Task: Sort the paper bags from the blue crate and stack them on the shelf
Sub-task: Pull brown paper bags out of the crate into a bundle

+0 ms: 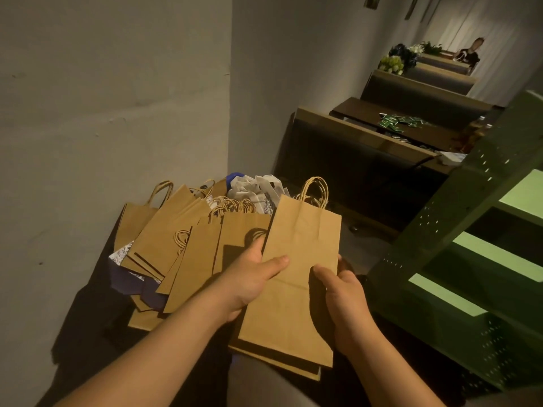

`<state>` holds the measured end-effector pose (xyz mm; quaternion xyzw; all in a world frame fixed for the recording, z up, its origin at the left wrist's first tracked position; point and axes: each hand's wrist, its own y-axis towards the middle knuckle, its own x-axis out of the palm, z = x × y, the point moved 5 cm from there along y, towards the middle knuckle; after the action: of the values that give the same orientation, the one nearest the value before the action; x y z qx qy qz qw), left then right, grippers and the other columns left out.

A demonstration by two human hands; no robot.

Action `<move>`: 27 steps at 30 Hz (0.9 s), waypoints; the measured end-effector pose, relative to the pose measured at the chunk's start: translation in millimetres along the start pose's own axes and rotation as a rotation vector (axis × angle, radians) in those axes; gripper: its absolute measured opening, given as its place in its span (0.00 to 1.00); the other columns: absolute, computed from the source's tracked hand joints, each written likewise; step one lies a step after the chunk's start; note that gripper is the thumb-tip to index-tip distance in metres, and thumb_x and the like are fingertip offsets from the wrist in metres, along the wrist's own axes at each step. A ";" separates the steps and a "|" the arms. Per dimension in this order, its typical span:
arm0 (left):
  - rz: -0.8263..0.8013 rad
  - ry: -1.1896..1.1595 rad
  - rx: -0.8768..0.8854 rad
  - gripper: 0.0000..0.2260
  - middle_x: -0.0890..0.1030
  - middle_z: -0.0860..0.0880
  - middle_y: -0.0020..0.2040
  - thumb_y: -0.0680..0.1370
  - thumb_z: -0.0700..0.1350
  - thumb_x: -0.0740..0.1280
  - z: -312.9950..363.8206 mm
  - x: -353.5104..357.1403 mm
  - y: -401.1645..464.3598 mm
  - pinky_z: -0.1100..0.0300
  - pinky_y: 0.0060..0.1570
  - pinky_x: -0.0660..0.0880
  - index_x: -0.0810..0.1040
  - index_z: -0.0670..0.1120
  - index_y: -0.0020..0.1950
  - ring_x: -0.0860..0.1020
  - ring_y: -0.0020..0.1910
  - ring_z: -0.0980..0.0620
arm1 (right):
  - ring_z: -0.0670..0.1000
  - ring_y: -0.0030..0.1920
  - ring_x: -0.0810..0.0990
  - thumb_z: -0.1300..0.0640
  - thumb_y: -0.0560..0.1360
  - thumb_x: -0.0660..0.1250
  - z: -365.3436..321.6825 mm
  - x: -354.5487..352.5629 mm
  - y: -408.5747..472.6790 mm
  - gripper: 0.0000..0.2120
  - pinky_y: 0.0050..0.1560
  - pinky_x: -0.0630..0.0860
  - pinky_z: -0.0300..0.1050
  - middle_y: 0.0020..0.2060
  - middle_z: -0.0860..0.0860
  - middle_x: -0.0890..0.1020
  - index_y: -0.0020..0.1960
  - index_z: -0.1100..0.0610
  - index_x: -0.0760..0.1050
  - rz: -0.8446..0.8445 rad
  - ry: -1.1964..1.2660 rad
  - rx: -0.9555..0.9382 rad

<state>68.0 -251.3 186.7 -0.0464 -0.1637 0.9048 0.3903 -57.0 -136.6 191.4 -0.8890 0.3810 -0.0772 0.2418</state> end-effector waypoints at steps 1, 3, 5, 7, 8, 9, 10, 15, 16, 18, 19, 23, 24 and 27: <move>-0.001 0.016 0.012 0.14 0.84 0.56 0.59 0.83 0.48 0.68 -1.4 1.2 -0.4 0.42 0.66 0.77 0.72 0.62 0.66 0.82 0.61 0.52 | 0.54 0.45 0.81 0.50 0.80 0.67 2.4 -2.2 0.7 0.15 0.39 0.73 0.44 0.48 0.58 0.81 0.59 0.60 0.72 0.012 -0.023 0.011; -0.020 0.048 0.027 0.13 0.83 0.57 0.61 0.83 0.47 0.67 -5.8 2.8 1.1 0.43 0.67 0.76 0.72 0.65 0.61 0.81 0.62 0.53 | 0.53 0.43 0.79 0.48 0.80 0.68 3.8 -5.0 0.7 0.16 0.39 0.72 0.45 0.46 0.58 0.80 0.57 0.61 0.73 0.017 -0.055 0.020; -0.059 0.100 0.016 0.12 0.81 0.61 0.61 0.84 0.48 0.66 -7.0 5.7 0.8 0.53 0.64 0.77 0.69 0.66 0.60 0.80 0.61 0.59 | 0.53 0.41 0.77 0.47 0.79 0.69 5.7 -8.0 1.8 0.18 0.39 0.71 0.45 0.42 0.57 0.79 0.56 0.62 0.74 0.019 -0.080 0.009; -0.095 0.146 -0.002 0.12 0.78 0.66 0.56 0.85 0.50 0.64 -3.4 7.7 -0.9 0.64 0.53 0.76 0.66 0.65 0.62 0.79 0.53 0.68 | 0.53 0.39 0.76 0.47 0.78 0.70 6.4 -11.2 2.7 0.19 0.39 0.70 0.47 0.41 0.58 0.78 0.56 0.63 0.74 0.033 -0.091 0.003; -0.095 0.178 -0.003 0.13 0.77 0.68 0.55 0.85 0.52 0.63 -0.9 7.2 -1.5 0.66 0.50 0.75 0.65 0.65 0.66 0.78 0.52 0.70 | 0.54 0.40 0.76 0.47 0.78 0.70 5.0 -11.6 1.2 0.19 0.39 0.71 0.47 0.42 0.59 0.79 0.55 0.63 0.74 0.039 -0.087 0.000; -0.085 0.220 -0.002 0.16 0.75 0.68 0.57 0.85 0.56 0.61 2.0 5.8 -1.8 0.65 0.52 0.74 0.63 0.63 0.72 0.76 0.54 0.68 | 0.55 0.42 0.77 0.47 0.78 0.71 6.1 -13.0 2.6 0.19 0.41 0.71 0.47 0.45 0.60 0.80 0.55 0.62 0.73 0.043 -0.076 -0.006; -0.053 0.274 0.000 0.22 0.75 0.66 0.61 0.85 0.59 0.59 4.1 1.3 -0.8 0.62 0.58 0.72 0.62 0.59 0.78 0.76 0.60 0.63 | 0.55 0.44 0.78 0.47 0.77 0.71 5.0 -13.3 1.7 0.18 0.42 0.72 0.48 0.47 0.60 0.80 0.55 0.61 0.73 0.053 -0.070 -0.009; 0.313 0.536 0.095 0.16 0.80 0.54 0.56 0.86 0.58 0.57 6.9 -44.7 16.1 0.62 0.46 0.72 0.76 0.54 0.68 0.79 0.59 0.49 | 0.54 0.41 0.77 0.48 0.78 0.70 5.2 -19.5 1.8 0.17 0.37 0.69 0.45 0.45 0.58 0.78 0.56 0.60 0.72 0.082 -0.056 -0.019; 0.388 0.630 0.091 0.15 0.80 0.54 0.57 0.85 0.58 0.57 5.0 -55.6 20.6 0.61 0.45 0.72 0.76 0.54 0.67 0.78 0.58 0.51 | 0.53 0.40 0.77 0.48 0.79 0.70 5.1 -20.7 0.8 0.17 0.37 0.69 0.45 0.44 0.58 0.78 0.56 0.61 0.72 0.085 -0.053 -0.016; 0.479 0.860 0.009 0.19 0.77 0.51 0.66 0.84 0.61 0.57 -6.0 -72.9 30.8 0.52 0.57 0.75 0.74 0.56 0.70 0.73 0.66 0.48 | 0.53 0.39 0.76 0.50 0.79 0.70 6.1 -23.1 0.2 0.16 0.37 0.69 0.45 0.43 0.57 0.78 0.57 0.61 0.73 0.082 -0.025 -0.016; 0.464 0.961 -0.068 0.23 0.74 0.50 0.71 0.83 0.65 0.55 -13.6 -76.8 35.4 0.46 0.64 0.72 0.71 0.56 0.73 0.69 0.71 0.45 | 0.53 0.38 0.76 0.51 0.79 0.70 6.9 -24.0 0.9 0.15 0.37 0.69 0.45 0.42 0.57 0.78 0.57 0.62 0.73 0.075 -0.009 -0.014; 0.361 1.191 -0.221 0.34 0.68 0.47 0.77 0.78 0.74 0.49 -33.9 -77.1 45.7 0.38 0.71 0.63 0.69 0.55 0.77 0.61 0.77 0.40 | 0.53 0.38 0.76 0.51 0.79 0.70 8.3 -24.6 1.0 0.16 0.37 0.69 0.45 0.43 0.58 0.77 0.57 0.61 0.72 0.069 -0.012 -0.007; 0.365 1.222 -0.222 0.35 0.68 0.47 0.76 0.78 0.75 0.51 -35.1 -77.1 46.7 0.38 0.71 0.63 0.70 0.55 0.76 0.61 0.77 0.40 | 0.53 0.38 0.76 0.51 0.79 0.70 8.4 -24.0 0.8 0.16 0.36 0.69 0.45 0.43 0.57 0.77 0.57 0.62 0.72 0.068 -0.011 -0.006; 0.376 1.238 -0.277 0.37 0.67 0.47 0.76 0.75 0.75 0.59 -35.9 -79.5 46.7 0.38 0.70 0.63 0.68 0.55 0.76 0.60 0.76 0.40 | 0.53 0.39 0.76 0.50 0.79 0.69 10.1 -23.2 1.7 0.17 0.37 0.69 0.45 0.43 0.57 0.78 0.59 0.62 0.72 0.072 -0.019 -0.015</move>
<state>98.2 -329.2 133.8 -0.6357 -0.0130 0.7343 0.2380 -71.1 -117.3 182.9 -0.8772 0.4111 -0.0572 0.2415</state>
